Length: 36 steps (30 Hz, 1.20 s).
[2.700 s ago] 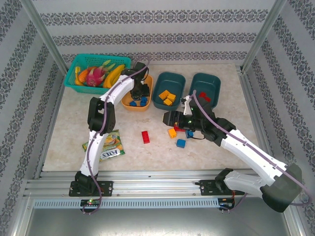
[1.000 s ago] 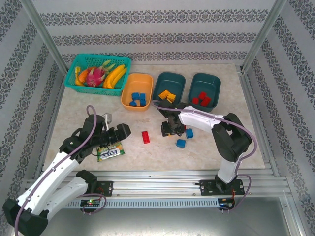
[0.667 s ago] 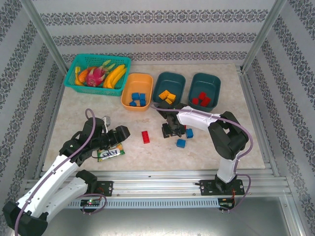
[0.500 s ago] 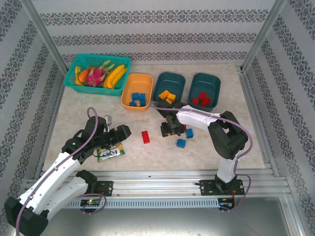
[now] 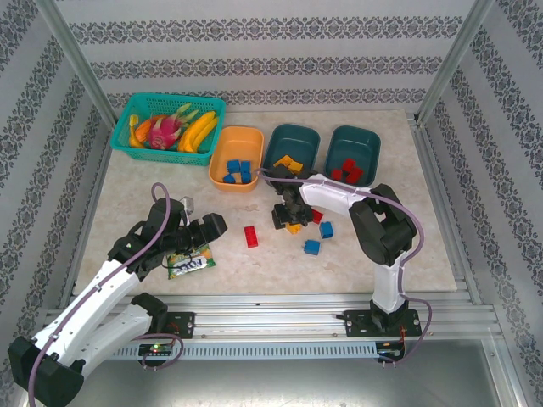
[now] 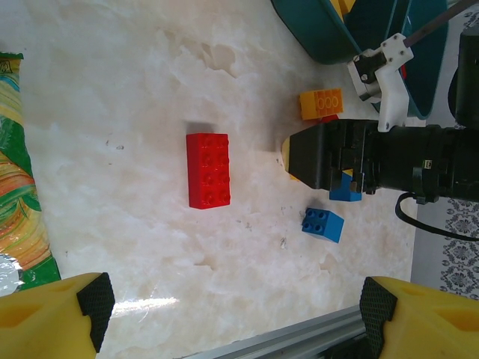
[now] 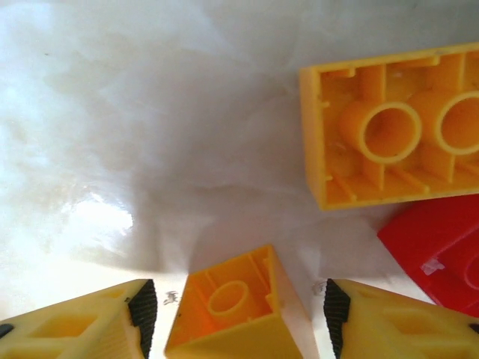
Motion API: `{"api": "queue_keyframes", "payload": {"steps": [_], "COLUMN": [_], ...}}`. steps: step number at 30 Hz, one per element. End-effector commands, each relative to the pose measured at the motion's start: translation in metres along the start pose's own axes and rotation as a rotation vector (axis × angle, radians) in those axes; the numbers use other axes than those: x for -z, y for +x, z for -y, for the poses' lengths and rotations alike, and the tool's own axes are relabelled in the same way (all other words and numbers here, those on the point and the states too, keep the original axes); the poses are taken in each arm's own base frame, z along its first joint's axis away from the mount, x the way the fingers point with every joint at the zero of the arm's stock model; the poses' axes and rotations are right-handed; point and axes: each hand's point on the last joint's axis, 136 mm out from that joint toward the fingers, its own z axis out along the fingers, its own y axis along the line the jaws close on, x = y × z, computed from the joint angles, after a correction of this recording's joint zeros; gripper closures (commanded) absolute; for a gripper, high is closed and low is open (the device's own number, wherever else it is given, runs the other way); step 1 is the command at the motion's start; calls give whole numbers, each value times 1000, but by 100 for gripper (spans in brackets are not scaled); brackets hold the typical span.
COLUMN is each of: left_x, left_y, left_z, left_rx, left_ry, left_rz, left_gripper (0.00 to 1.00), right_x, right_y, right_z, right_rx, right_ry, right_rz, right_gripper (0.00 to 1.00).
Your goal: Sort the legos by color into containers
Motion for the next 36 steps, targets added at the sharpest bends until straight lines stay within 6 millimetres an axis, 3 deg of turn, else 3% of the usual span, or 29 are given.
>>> {"api": "queue_keyframes", "payload": {"steps": [1,4,13,17,19,21,25,29,32,36], "left_x": [5,5,4,4,4,4,2,-12,-27,-48], "left_y": [-6,-5,-4,-4,-5,-6,-20,-45,-69,-100], "left_z": [16,16,16,17,17,20,34,57,71,83], "left_rx": [-20,-22,-24,-26,-23,-19,-18,-36,-35,-59], "left_ry": [47,48,50,53,54,62,77,86,102,105], "left_rz": [15,12,6,7,8,10,34,30,32,29], "left_gripper": [12,12,12,13,13,14,11,11,10,10], "right_x": [-1,0,2,9,20,39,80,106,110,102], "right_y": [2,7,22,22,17,9,-17,-59,-97,-141], "right_z": [-7,-9,-6,-3,-5,-6,-4,4,14,41], "right_rx": [20,18,7,-1,-6,-17,-64,-121,-179,-269], "right_ry": [-29,-27,1,12,4,-4,-27,-48,-59,-17], "right_rz": [-16,-20,-38,-16,21,73,195,283,320,347], "right_gripper": [42,50,54,68,79,83,83,83,84,84]}}
